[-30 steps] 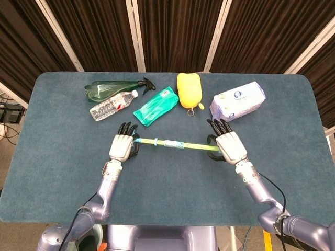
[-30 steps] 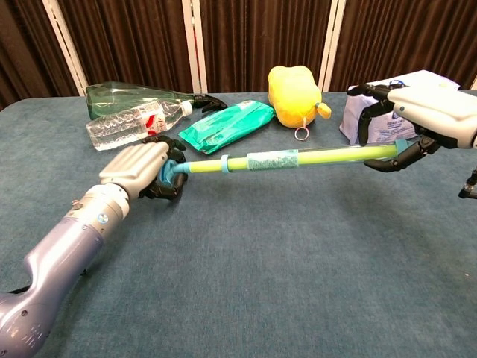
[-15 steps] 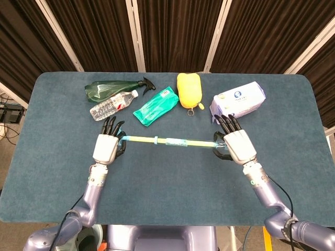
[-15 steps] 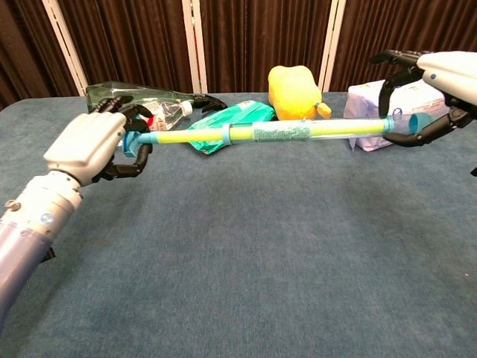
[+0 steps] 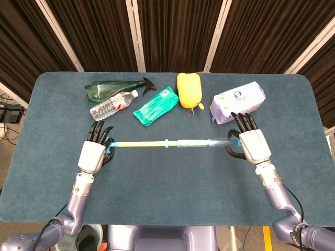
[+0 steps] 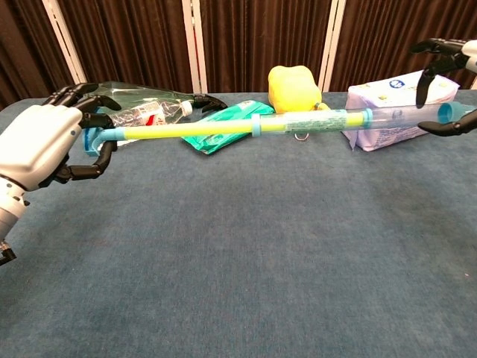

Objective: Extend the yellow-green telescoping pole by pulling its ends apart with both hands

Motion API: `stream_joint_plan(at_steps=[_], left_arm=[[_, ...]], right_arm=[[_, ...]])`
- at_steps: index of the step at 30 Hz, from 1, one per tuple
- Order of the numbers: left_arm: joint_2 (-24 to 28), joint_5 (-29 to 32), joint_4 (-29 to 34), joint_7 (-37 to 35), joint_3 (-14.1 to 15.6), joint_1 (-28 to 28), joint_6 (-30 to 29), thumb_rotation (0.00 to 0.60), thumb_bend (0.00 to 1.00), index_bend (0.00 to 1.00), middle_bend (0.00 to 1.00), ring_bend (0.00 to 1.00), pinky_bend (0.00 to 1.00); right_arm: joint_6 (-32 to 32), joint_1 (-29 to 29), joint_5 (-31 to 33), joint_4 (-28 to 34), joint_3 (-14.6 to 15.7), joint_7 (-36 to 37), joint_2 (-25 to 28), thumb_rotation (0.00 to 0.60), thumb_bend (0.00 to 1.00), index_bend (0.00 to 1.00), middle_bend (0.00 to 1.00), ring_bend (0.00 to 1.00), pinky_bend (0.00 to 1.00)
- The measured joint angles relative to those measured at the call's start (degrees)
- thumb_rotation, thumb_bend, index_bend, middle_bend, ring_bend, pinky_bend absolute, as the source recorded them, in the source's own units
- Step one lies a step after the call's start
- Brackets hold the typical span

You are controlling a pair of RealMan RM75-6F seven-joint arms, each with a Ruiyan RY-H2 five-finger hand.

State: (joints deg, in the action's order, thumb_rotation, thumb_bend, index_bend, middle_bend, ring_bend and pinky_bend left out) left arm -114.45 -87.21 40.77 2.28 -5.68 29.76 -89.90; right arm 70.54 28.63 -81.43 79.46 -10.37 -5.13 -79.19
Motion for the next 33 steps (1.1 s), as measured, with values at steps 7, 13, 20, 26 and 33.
stream_joint_plan(at_steps=[7, 13, 20, 26, 33], left_arm=[[2.8, -0.4, 4.1, 2.2, 1.0, -1.5, -0.4, 0.600, 0.60, 0.80, 0.19, 0.00, 0.02], [4.5, -0.8, 7.2, 3.8, 1.6, -2.3, -0.7, 0.600, 0.60, 0.80, 0.19, 0.00, 0.02], [6.1, -1.2, 9.4, 5.2, 2.1, -3.3, -0.6, 0.600, 0.59, 0.80, 0.19, 0.00, 0.02], [6.6, -1.5, 10.1, 5.4, 2.6, -4.1, -0.7, 0.600, 0.59, 0.80, 0.19, 0.00, 0.02], [6.6, -1.8, 10.1, 5.5, 2.6, -4.4, -0.7, 0.600, 0.59, 0.80, 0.19, 0.00, 0.02]], right_arm=[[0.2, -0.8, 1.4, -0.6, -0.4, 1.5, 1.2, 0.600, 0.44, 0.74, 0.07, 0.00, 0.00], [-0.2, -1.4, 2.5, -2.0, -0.5, 2.8, 1.7, 0.600, 0.44, 0.74, 0.07, 0.00, 0.00], [-0.7, -1.6, 3.7, -3.9, -1.0, 4.3, 1.9, 0.600, 0.44, 0.74, 0.07, 0.00, 0.00], [-0.8, -1.7, 4.6, -5.1, -1.7, 5.6, 2.1, 0.600, 0.44, 0.74, 0.07, 0.00, 0.00], [-1.0, -1.8, 5.3, -6.1, -2.2, 6.4, 2.4, 0.600, 0.44, 0.74, 0.07, 0.00, 0.00]])
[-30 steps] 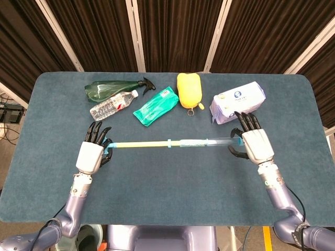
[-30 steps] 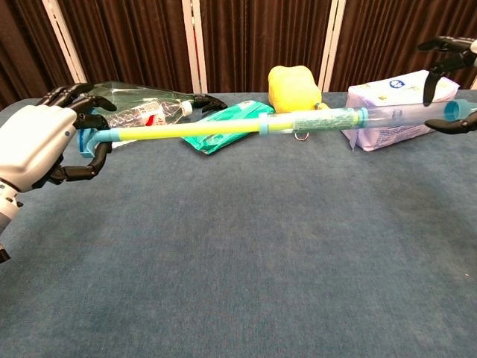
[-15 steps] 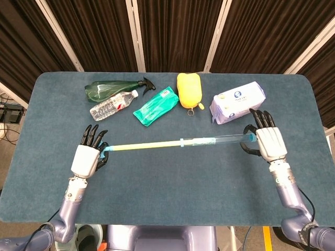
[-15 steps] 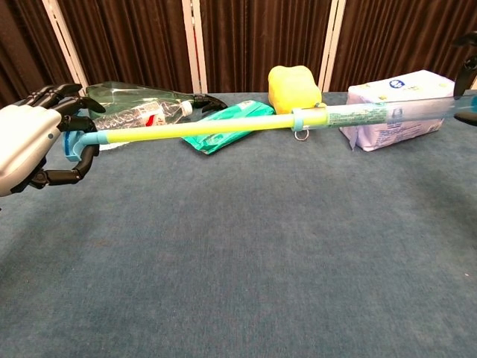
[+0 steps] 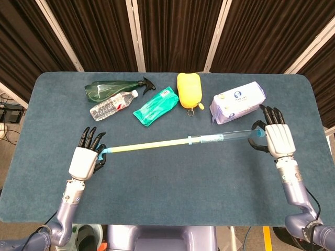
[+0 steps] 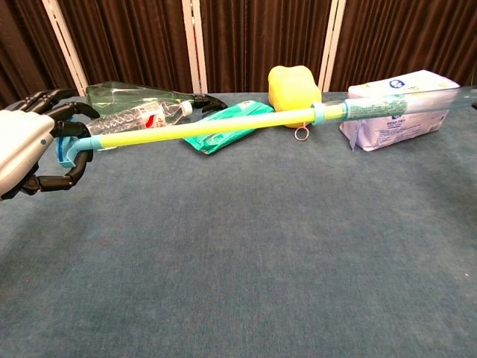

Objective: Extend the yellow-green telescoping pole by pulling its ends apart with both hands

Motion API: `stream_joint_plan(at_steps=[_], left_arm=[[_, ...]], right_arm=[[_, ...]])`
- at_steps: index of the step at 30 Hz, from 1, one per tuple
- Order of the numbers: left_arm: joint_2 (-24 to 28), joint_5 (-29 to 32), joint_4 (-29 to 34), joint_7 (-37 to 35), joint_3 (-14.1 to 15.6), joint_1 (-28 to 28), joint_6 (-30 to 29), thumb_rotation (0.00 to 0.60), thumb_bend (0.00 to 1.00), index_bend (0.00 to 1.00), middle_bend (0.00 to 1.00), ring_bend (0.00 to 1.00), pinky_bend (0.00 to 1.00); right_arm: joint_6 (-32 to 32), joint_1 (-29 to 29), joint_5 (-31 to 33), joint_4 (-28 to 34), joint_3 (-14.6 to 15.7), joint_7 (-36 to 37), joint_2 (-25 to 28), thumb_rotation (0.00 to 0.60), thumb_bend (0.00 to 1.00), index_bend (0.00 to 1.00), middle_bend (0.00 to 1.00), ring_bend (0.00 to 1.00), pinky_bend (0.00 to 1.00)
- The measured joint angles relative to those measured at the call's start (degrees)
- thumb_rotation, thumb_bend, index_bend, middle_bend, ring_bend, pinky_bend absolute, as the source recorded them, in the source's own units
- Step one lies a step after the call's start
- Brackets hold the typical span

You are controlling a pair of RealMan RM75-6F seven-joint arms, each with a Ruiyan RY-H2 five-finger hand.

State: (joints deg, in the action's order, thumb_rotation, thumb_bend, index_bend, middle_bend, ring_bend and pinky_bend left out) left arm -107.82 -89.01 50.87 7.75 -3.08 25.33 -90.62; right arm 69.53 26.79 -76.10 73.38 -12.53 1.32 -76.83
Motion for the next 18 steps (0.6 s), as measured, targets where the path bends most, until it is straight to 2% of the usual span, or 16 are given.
stream_joint_plan(at_steps=[12, 14, 16, 17, 18], left_arm=[[-0.5, -0.4, -0.4, 0.0, -0.2, -0.1, 0.3, 0.600, 0.58, 0.77, 0.19, 0.00, 0.02], [-0.5, -0.3, -0.5, -0.1, -0.3, -0.2, 0.3, 0.600, 0.50, 0.67, 0.17, 0.00, 0.02], [-0.7, -0.4, -0.4, -0.2, -0.4, -0.2, 0.4, 0.600, 0.32, 0.40, 0.14, 0.00, 0.02], [-0.7, -0.4, -0.4, -0.2, -0.4, -0.1, 0.5, 0.600, 0.26, 0.31, 0.13, 0.00, 0.02], [-0.8, -0.5, -0.4, -0.2, -0.4, -0.1, 0.5, 0.600, 0.19, 0.18, 0.11, 0.00, 0.02]], right_arm=[[-0.7, 0.1, 0.6, -1.3, -0.2, 1.0, 0.1, 0.600, 0.44, 0.74, 0.07, 0.00, 0.00], [-0.8, 0.1, 0.7, -1.3, -0.3, 1.3, 0.1, 0.600, 0.44, 0.74, 0.07, 0.00, 0.00], [-0.8, 0.0, 0.6, -1.4, -0.3, 1.6, 0.1, 0.600, 0.44, 0.71, 0.07, 0.00, 0.00], [-0.8, 0.0, 0.5, -1.4, -0.2, 1.6, 0.1, 0.600, 0.44, 0.69, 0.06, 0.00, 0.00], [-0.7, 0.0, 0.3, -1.4, -0.1, 1.6, 0.1, 0.600, 0.44, 0.67, 0.06, 0.00, 0.00]])
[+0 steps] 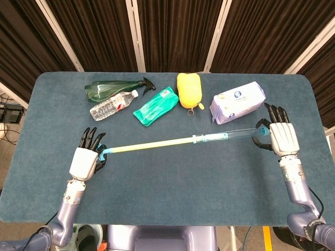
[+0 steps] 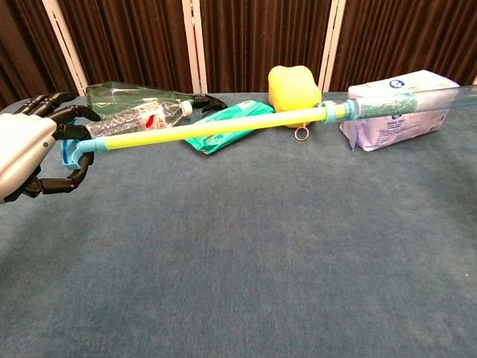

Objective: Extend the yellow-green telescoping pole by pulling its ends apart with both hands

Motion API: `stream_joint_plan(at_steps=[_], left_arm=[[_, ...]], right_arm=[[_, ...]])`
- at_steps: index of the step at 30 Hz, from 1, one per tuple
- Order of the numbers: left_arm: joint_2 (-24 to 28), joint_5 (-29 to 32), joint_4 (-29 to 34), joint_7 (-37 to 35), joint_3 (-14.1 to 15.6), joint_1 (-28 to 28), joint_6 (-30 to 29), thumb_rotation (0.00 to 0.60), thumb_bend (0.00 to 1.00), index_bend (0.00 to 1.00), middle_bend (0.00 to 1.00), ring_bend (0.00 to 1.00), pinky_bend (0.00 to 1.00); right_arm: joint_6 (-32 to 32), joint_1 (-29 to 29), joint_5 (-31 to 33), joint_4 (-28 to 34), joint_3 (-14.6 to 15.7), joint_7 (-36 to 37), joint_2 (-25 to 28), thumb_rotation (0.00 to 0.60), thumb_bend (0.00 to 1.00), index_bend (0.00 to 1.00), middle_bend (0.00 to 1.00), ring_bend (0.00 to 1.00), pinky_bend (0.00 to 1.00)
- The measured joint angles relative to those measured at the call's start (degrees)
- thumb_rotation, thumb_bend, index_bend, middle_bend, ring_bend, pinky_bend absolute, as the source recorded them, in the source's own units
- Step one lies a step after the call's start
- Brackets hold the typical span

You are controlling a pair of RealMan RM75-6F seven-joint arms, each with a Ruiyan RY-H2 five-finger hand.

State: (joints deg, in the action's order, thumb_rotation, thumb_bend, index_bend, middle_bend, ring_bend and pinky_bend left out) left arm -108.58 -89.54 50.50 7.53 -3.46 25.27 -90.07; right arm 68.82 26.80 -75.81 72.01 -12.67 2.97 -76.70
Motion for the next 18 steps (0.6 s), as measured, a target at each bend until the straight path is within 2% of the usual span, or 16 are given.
stream_joint_plan(at_steps=[1, 2, 5, 7, 8, 9, 11, 13, 18], left_arm=[[0.0, -0.1, 0.1, 0.0, 0.1, 0.1, 0.2, 0.600, 0.13, 0.07, 0.09, 0.00, 0.02], [-0.1, -0.2, 0.2, 0.0, 0.1, 0.2, 0.3, 0.600, 0.11, 0.03, 0.07, 0.00, 0.02], [-0.2, -0.1, 0.6, 0.2, -0.2, 0.5, 0.9, 0.600, 0.05, 0.00, 0.02, 0.00, 0.02], [-0.3, 0.3, 0.9, 0.5, -0.6, 0.8, 1.7, 0.600, 0.02, 0.00, 0.00, 0.00, 0.02], [-0.4, 0.7, 1.2, 0.6, -0.9, 1.0, 2.4, 0.599, 0.02, 0.00, 0.00, 0.00, 0.02], [-0.5, 0.9, 1.4, 0.6, -1.1, 1.1, 2.8, 0.590, 0.01, 0.00, 0.00, 0.00, 0.02], [-0.7, 1.6, 2.3, 0.9, -1.9, 1.6, 3.9, 0.573, 0.01, 0.00, 0.00, 0.00, 0.02], [-0.9, 1.9, 3.2, 0.9, -2.5, 2.1, 4.4, 0.552, 0.01, 0.00, 0.00, 0.00, 0.02], [-0.7, 2.3, 4.5, 0.7, -2.8, 2.3, 5.3, 0.548, 0.01, 0.00, 0.00, 0.00, 0.02]], right_arm=[[0.0, 0.0, -0.1, 0.0, 0.1, 0.0, 0.0, 0.600, 0.44, 0.66, 0.06, 0.00, 0.00], [0.0, 0.0, -0.2, 0.0, 0.2, 0.0, 0.1, 0.600, 0.44, 0.66, 0.06, 0.00, 0.00], [0.0, -0.1, -0.6, 0.5, 0.5, -0.1, 0.2, 0.600, 0.44, 0.62, 0.04, 0.00, 0.00], [-0.2, -0.2, -0.7, 0.8, 1.0, -0.6, 0.3, 0.600, 0.44, 0.56, 0.03, 0.00, 0.00], [-0.3, -0.3, -0.7, 1.0, 1.1, -1.0, 0.3, 0.600, 0.44, 0.47, 0.02, 0.00, 0.00], [-0.5, -0.3, -0.7, 1.3, 1.3, -1.5, 0.4, 0.600, 0.44, 0.33, 0.01, 0.00, 0.00], [-0.8, -0.3, -0.6, 2.0, 1.5, -2.2, 0.5, 0.600, 0.44, 0.24, 0.00, 0.00, 0.00], [-1.0, -0.4, -0.4, 2.8, 1.7, -3.0, 0.6, 0.600, 0.44, 0.32, 0.00, 0.00, 0.00], [-2.5, -0.7, 0.6, 4.2, 2.6, -5.0, 0.9, 0.600, 0.41, 0.22, 0.00, 0.00, 0.00]])
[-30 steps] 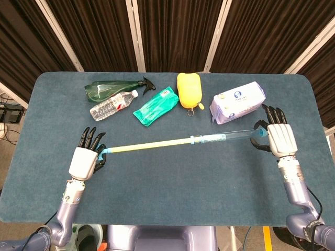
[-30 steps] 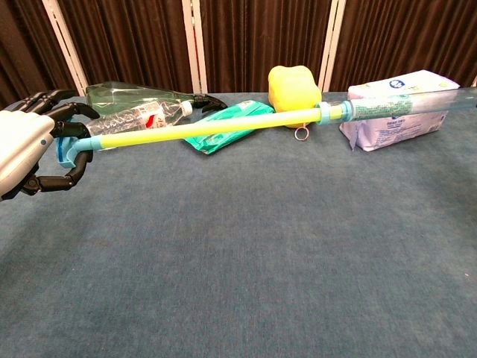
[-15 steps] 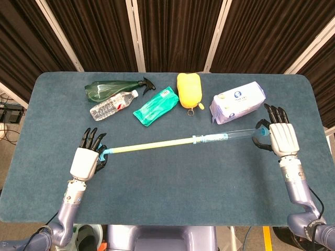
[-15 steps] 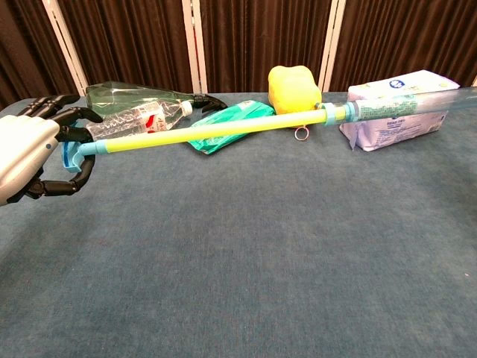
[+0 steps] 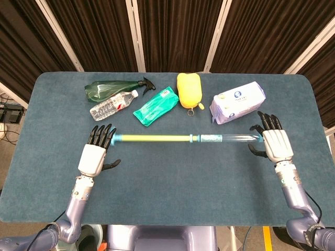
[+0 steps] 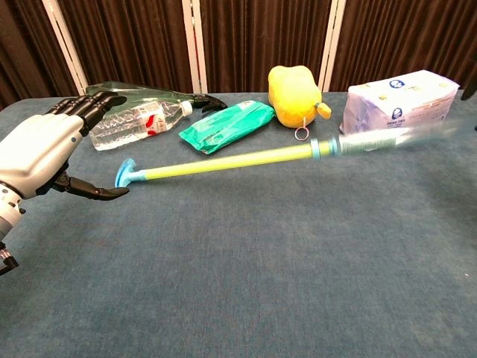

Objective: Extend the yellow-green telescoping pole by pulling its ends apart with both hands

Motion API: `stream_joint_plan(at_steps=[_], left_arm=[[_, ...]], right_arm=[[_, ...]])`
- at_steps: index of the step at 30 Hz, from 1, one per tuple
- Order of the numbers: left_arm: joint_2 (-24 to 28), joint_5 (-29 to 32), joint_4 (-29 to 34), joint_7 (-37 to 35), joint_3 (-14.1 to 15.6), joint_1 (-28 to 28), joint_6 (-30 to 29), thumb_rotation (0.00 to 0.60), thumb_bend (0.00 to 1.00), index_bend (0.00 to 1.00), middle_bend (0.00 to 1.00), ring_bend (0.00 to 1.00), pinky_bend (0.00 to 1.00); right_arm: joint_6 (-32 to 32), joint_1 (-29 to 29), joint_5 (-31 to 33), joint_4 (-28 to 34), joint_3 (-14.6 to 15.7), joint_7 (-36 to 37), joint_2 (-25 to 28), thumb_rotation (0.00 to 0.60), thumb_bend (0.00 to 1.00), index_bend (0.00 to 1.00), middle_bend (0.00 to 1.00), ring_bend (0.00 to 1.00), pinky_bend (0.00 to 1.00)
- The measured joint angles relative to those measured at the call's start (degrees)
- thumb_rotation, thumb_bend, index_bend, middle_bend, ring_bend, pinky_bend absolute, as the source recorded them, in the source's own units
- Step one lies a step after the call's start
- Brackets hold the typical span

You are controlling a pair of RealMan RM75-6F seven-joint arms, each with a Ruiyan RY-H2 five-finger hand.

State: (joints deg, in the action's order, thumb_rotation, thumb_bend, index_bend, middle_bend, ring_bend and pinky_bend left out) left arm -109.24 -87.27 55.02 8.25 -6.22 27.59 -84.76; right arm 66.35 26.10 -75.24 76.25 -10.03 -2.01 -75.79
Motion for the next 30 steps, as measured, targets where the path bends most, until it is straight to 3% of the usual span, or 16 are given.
stream_joint_plan(at_steps=[8, 15, 21, 26, 30], left_arm=[[1.2, 0.1, 2.7, -0.4, 0.2, -0.5, 0.4, 0.548, 0.01, 0.00, 0.00, 0.00, 0.02], [4.5, -0.4, 7.8, -0.7, 0.5, -1.5, -1.1, 0.549, 0.01, 0.00, 0.00, 0.00, 0.02], [12.9, -0.2, 15.1, 0.3, 1.8, -4.4, -2.5, 0.554, 0.02, 0.00, 0.00, 0.00, 0.02], [26.5, 2.3, 26.9, 2.5, 4.7, -9.2, -2.9, 0.553, 0.02, 0.00, 0.00, 0.00, 0.02], [37.1, 7.3, 37.6, 3.2, 8.2, -15.6, -3.6, 0.545, 0.02, 0.00, 0.00, 0.00, 0.01]], right_arm=[[-4.5, -0.6, 3.7, 2.3, 2.1, -4.9, 1.1, 0.600, 0.33, 0.01, 0.00, 0.00, 0.00], [-4.4, -1.7, 8.1, 8.4, 2.4, -11.4, 3.8, 0.600, 0.21, 0.00, 0.00, 0.00, 0.00], [6.3, -5.0, 4.5, 12.6, 2.0, -11.9, 6.0, 0.600, 0.18, 0.00, 0.00, 0.00, 0.00], [18.8, -11.3, -0.8, 14.8, 3.6, -12.6, 8.2, 0.600, 0.09, 0.00, 0.00, 0.00, 0.00], [27.7, -18.9, -3.8, 16.5, 6.6, -12.6, 9.4, 0.600, 0.03, 0.00, 0.00, 0.00, 0.00]])
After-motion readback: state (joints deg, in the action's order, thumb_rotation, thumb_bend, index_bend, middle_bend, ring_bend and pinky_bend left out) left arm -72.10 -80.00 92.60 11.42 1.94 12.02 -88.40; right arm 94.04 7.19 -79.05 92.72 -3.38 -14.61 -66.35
